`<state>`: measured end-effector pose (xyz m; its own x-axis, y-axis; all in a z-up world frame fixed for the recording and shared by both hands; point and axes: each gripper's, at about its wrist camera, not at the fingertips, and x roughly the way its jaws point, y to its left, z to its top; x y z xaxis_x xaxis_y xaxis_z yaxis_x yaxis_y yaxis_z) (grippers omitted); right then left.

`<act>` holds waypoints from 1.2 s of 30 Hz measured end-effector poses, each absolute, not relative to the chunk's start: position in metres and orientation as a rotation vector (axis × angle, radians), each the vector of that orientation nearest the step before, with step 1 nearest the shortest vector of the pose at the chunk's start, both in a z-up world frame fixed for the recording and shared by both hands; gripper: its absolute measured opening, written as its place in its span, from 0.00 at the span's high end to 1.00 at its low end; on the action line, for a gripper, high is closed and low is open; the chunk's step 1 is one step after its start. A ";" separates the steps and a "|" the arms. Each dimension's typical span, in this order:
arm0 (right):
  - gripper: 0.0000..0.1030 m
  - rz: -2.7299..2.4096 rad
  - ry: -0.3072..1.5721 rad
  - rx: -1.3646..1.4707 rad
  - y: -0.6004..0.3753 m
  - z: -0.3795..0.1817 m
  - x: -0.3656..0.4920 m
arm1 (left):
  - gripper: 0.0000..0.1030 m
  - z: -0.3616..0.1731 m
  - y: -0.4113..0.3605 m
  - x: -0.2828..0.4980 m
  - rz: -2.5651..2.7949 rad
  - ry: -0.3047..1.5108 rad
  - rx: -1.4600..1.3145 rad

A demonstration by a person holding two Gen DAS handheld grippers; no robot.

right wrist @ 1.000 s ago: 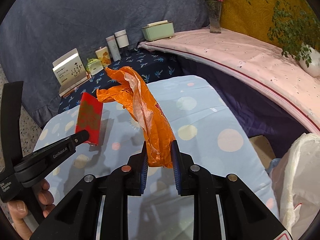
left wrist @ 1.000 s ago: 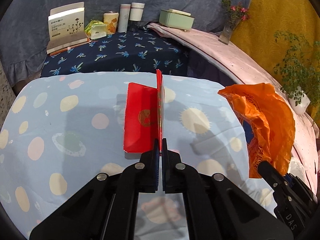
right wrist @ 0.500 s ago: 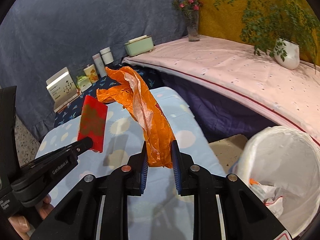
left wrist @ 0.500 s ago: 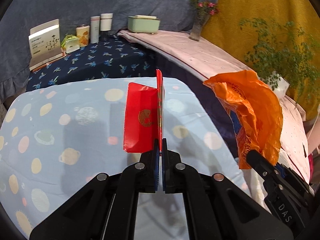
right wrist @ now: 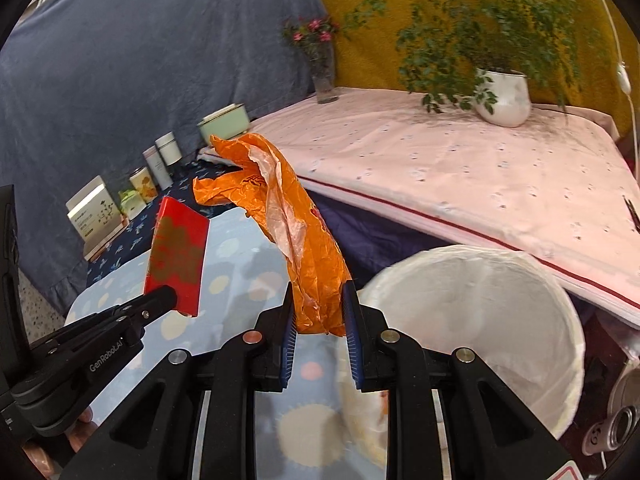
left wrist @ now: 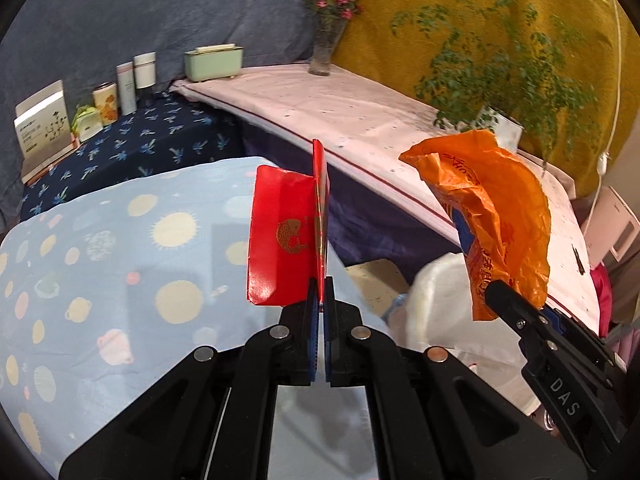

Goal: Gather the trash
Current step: 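Carry the orange bag and red card over the white bin, then open the right gripper releasing the bag while the left releases the red card into the bin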

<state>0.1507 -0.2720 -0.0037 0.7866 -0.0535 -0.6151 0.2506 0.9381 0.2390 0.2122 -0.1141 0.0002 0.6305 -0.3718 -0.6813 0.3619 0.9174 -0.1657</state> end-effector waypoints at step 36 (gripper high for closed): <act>0.70 -0.341 0.632 0.409 -0.366 -0.014 0.075 | 0.67 0.006 -0.233 0.148 -0.614 0.783 0.118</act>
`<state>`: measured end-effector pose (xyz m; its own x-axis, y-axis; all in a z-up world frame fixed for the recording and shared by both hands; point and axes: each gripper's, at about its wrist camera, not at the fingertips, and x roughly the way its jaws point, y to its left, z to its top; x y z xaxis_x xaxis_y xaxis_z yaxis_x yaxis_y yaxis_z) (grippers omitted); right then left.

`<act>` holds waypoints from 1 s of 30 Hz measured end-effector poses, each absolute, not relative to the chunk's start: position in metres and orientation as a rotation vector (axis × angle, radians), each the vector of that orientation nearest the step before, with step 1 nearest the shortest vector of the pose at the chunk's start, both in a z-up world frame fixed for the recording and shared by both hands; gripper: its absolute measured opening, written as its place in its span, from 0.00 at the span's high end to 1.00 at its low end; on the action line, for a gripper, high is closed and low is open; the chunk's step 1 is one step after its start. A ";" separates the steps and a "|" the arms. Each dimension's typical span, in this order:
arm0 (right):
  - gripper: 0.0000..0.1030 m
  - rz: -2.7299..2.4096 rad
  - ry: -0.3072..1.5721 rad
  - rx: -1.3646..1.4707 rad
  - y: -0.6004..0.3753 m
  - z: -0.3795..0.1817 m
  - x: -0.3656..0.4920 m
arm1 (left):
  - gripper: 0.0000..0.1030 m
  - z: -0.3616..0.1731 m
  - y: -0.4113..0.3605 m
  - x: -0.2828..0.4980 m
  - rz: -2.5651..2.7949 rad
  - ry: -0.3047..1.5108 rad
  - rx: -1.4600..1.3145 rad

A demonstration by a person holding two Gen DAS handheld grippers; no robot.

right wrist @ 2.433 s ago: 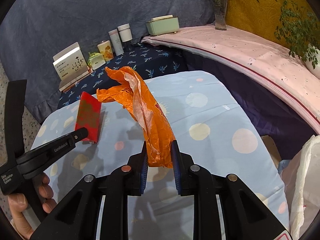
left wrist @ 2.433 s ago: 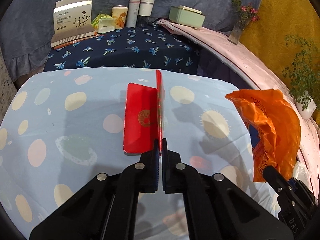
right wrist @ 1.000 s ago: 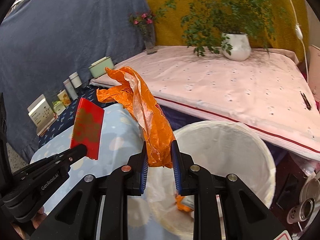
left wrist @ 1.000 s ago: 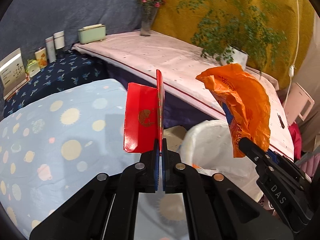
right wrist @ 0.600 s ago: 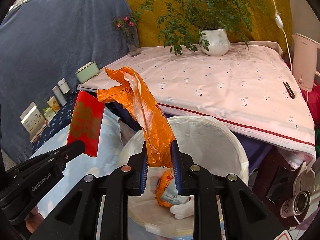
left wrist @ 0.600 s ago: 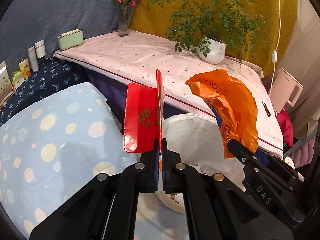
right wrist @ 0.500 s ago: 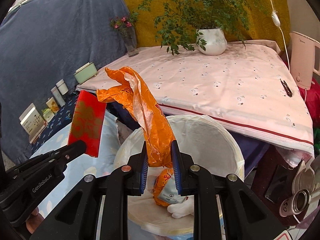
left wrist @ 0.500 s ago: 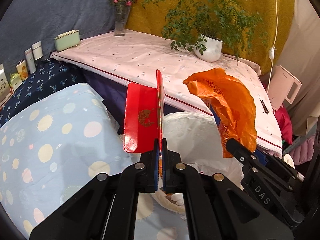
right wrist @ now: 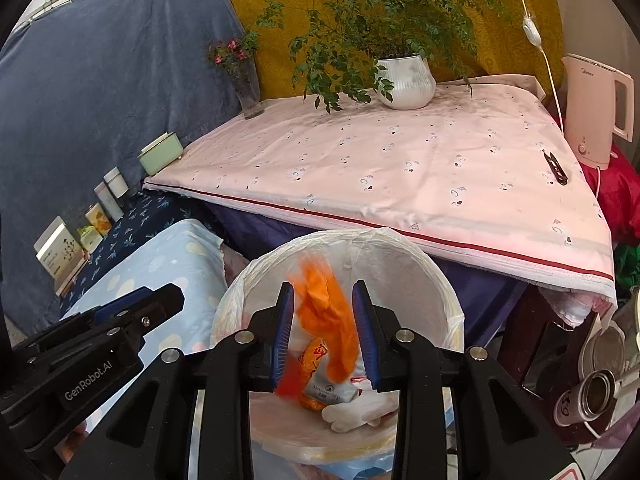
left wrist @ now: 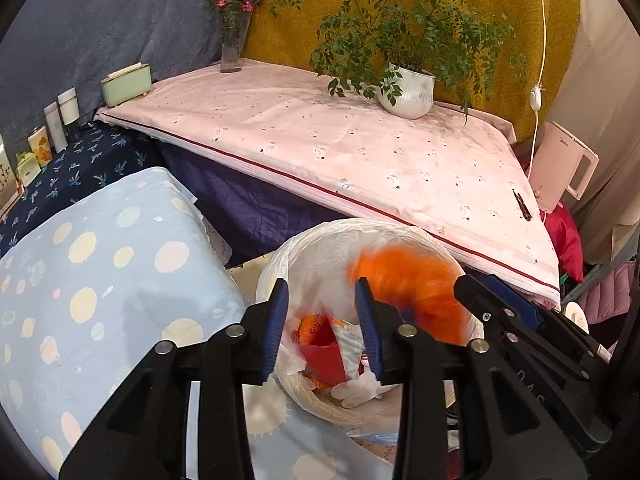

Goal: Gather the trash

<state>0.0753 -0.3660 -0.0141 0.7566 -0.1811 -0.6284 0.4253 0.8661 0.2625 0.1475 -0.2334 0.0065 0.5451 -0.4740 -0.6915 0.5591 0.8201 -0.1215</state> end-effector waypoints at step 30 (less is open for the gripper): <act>0.24 -0.324 0.635 0.256 -0.314 0.017 0.026 | 0.34 0.019 -0.163 0.107 -0.519 0.749 0.091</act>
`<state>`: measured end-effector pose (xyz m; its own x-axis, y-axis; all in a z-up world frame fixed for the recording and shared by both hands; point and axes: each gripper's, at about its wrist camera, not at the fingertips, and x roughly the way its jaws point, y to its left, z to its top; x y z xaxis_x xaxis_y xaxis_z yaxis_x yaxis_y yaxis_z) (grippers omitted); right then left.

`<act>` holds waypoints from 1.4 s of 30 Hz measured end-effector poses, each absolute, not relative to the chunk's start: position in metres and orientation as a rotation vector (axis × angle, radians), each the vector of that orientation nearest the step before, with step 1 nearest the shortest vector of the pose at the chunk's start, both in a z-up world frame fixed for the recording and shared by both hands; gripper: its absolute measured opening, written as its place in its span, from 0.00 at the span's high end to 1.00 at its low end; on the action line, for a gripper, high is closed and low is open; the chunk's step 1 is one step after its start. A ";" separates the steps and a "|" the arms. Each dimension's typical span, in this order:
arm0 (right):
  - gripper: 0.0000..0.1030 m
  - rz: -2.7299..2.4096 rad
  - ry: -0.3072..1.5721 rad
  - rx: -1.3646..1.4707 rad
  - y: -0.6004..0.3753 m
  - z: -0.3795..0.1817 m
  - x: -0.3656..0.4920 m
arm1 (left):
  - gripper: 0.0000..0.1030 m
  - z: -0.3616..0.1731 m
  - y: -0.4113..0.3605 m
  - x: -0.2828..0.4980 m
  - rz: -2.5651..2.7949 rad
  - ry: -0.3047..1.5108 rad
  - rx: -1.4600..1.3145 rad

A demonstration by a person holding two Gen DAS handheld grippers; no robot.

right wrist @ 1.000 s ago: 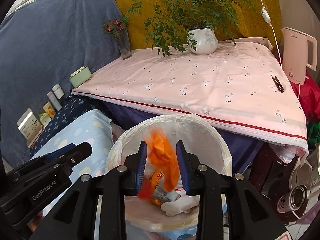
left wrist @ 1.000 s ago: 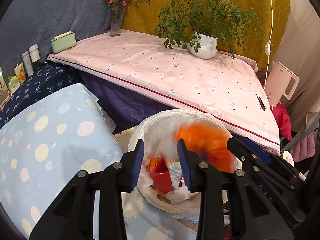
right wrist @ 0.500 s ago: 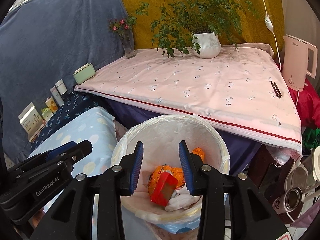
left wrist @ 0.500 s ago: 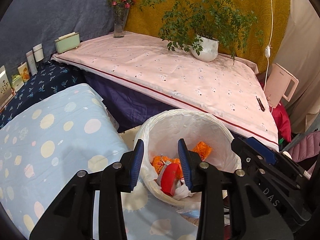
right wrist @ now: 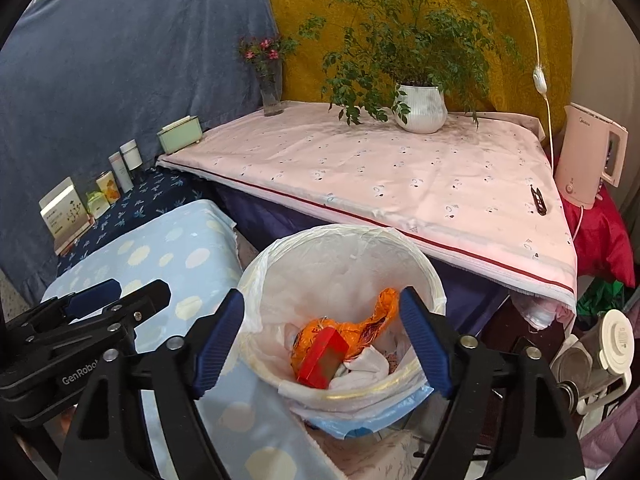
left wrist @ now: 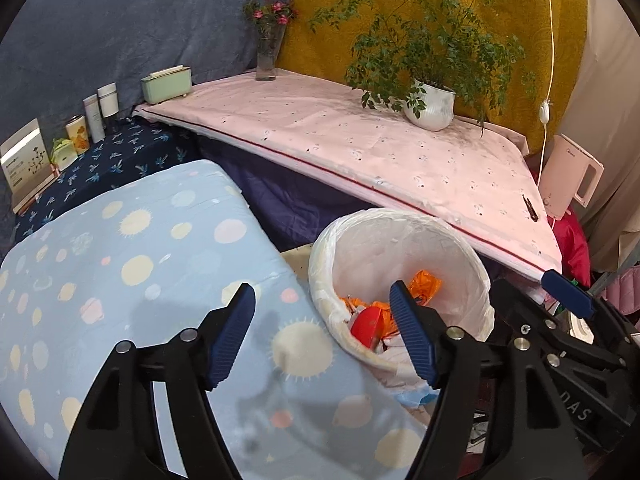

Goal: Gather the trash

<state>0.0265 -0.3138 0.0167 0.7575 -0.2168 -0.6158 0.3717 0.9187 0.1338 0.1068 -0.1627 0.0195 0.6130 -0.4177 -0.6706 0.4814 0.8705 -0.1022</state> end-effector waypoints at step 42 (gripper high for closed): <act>0.06 -0.385 0.721 0.189 -0.288 -0.008 -0.011 | 0.09 -0.010 -0.123 0.070 -0.431 0.771 0.115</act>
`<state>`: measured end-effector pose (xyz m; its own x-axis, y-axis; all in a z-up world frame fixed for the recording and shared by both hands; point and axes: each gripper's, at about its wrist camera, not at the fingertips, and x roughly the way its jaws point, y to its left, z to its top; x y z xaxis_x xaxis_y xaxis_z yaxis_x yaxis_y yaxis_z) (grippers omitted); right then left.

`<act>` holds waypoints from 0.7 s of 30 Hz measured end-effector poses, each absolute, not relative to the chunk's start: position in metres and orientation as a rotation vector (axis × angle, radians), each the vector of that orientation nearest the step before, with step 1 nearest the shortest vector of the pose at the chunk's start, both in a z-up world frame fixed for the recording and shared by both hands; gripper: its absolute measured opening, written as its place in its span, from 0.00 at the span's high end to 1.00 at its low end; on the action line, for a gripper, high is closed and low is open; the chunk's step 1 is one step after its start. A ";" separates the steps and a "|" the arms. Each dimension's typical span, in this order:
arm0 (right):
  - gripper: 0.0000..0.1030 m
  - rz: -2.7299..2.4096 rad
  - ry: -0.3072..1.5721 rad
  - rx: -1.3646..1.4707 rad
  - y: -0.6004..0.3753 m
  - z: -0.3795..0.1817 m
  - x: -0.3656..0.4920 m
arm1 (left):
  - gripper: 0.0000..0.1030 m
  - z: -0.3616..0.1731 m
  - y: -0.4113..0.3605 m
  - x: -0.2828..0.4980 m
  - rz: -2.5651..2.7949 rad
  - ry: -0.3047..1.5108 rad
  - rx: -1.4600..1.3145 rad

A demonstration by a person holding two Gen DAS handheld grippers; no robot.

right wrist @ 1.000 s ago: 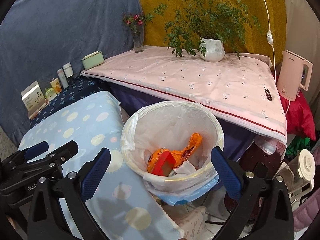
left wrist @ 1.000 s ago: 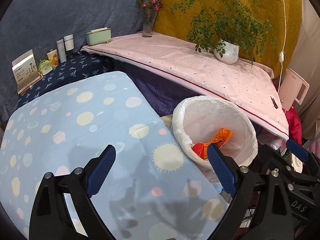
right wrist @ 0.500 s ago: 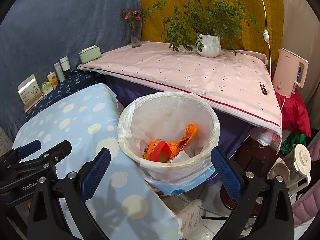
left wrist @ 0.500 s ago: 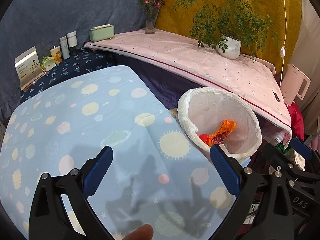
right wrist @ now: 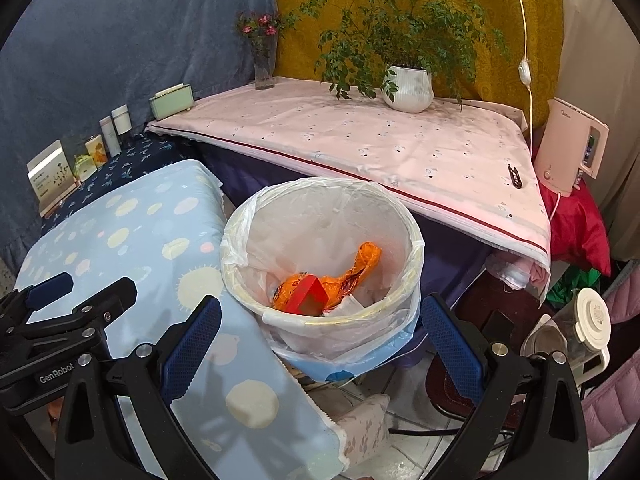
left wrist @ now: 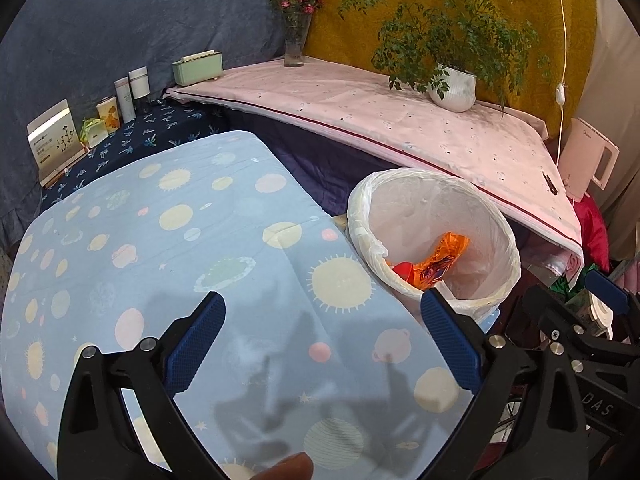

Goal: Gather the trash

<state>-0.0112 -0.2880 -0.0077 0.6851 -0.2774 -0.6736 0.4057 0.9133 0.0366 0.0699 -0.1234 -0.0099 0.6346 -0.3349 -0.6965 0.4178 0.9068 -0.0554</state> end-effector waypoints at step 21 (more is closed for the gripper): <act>0.06 -0.396 0.724 0.193 -0.290 -0.010 -0.015 | 0.09 -0.013 -0.123 0.067 -0.414 0.775 0.109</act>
